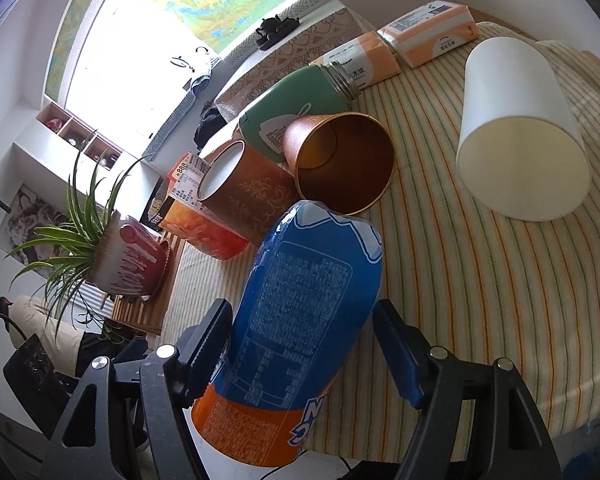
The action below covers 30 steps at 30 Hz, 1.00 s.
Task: Flip cup upside down
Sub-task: 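Hold the bottle in the right tool and pull the left tool back, then rotate the bottle cap-up and lower it onto the table with the right tool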
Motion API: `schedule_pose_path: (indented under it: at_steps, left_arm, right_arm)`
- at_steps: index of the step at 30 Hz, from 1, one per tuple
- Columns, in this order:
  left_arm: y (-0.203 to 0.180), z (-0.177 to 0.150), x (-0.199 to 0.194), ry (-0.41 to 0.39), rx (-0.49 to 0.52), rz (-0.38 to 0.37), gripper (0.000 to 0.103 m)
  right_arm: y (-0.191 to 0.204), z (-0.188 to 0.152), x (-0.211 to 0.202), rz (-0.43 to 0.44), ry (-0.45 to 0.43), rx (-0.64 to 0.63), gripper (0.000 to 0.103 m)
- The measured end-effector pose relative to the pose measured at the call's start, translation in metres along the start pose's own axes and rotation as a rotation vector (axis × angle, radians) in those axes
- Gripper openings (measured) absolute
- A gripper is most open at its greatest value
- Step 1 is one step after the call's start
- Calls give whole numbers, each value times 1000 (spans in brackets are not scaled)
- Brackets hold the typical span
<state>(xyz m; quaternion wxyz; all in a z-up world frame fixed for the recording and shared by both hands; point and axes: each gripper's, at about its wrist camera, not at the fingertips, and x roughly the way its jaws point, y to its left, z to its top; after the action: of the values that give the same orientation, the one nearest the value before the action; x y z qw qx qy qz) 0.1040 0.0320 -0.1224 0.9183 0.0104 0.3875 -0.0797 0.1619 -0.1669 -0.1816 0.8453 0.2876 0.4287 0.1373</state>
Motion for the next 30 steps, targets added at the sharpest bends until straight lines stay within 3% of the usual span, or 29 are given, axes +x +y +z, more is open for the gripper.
schedule_pose_path:
  at_steps: [11, 30]
  left_arm:
    - [5, 0, -4, -5, -20, 3, 83]
    - [7, 2, -6, -19, -46, -3, 83]
  right_arm:
    - [16, -2, -17, -46, -95, -102, 69]
    - [51, -7, -27, -203, -314, -379, 69]
